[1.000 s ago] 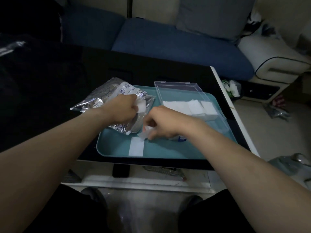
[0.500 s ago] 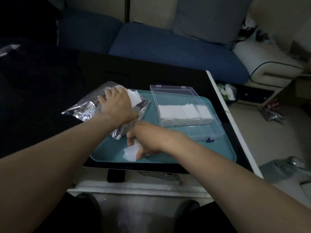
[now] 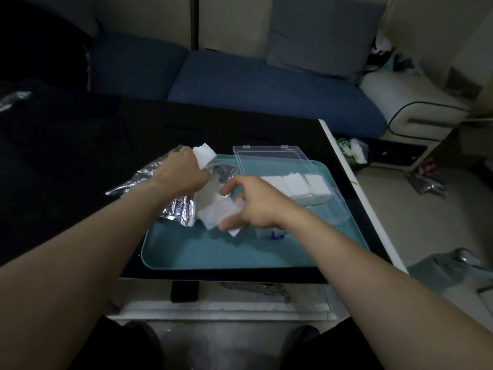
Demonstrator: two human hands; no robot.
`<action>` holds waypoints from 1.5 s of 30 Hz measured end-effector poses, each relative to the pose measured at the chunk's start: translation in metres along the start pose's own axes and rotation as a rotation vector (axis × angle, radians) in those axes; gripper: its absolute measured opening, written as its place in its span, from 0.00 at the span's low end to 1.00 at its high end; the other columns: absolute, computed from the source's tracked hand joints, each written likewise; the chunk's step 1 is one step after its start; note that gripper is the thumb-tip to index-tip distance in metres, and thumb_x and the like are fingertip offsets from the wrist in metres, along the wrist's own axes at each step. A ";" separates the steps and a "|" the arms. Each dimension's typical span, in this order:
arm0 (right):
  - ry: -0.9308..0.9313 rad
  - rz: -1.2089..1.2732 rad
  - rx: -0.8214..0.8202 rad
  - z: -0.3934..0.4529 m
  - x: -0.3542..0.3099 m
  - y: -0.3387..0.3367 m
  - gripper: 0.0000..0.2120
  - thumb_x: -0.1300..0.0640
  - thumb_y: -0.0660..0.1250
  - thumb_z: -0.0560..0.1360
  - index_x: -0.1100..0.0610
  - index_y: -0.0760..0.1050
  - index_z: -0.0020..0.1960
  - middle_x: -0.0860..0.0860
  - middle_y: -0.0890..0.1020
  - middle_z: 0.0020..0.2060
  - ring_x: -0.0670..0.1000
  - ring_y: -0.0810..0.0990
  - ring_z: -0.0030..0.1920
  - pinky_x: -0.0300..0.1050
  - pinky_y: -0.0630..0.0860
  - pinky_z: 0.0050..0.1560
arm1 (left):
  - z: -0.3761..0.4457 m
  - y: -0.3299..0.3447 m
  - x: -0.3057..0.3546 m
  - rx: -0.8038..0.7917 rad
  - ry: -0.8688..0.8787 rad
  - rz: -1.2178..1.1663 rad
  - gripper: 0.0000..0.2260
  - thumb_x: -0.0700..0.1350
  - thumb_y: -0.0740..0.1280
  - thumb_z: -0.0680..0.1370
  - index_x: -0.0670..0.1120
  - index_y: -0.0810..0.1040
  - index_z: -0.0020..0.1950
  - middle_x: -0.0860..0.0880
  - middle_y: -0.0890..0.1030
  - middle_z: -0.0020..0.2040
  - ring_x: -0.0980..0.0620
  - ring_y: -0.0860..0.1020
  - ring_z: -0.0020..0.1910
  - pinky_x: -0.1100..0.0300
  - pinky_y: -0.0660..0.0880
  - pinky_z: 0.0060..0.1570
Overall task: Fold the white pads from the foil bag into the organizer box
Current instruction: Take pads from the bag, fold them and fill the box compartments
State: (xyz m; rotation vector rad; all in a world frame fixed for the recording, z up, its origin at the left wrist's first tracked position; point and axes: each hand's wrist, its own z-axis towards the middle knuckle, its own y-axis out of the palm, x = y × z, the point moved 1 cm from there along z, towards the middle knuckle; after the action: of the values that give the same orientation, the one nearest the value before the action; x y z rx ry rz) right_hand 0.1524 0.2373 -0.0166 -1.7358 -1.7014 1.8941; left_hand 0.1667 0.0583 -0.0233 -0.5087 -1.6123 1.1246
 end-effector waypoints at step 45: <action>0.344 1.274 0.400 -0.016 0.070 -0.086 0.03 0.66 0.66 0.79 0.60 0.74 0.48 0.50 0.74 0.26 0.43 0.69 0.25 0.34 0.67 0.24 | -0.023 0.000 0.073 -0.033 0.069 -0.809 0.23 0.61 0.73 0.68 0.44 0.73 0.49 0.43 0.76 0.46 0.48 0.77 0.42 0.51 0.76 0.44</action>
State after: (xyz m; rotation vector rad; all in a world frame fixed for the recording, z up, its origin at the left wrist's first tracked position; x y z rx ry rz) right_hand 0.0883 0.3273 0.0021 -2.9546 0.0798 1.7506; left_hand 0.1621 0.1256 0.0140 0.1025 -1.5516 0.4622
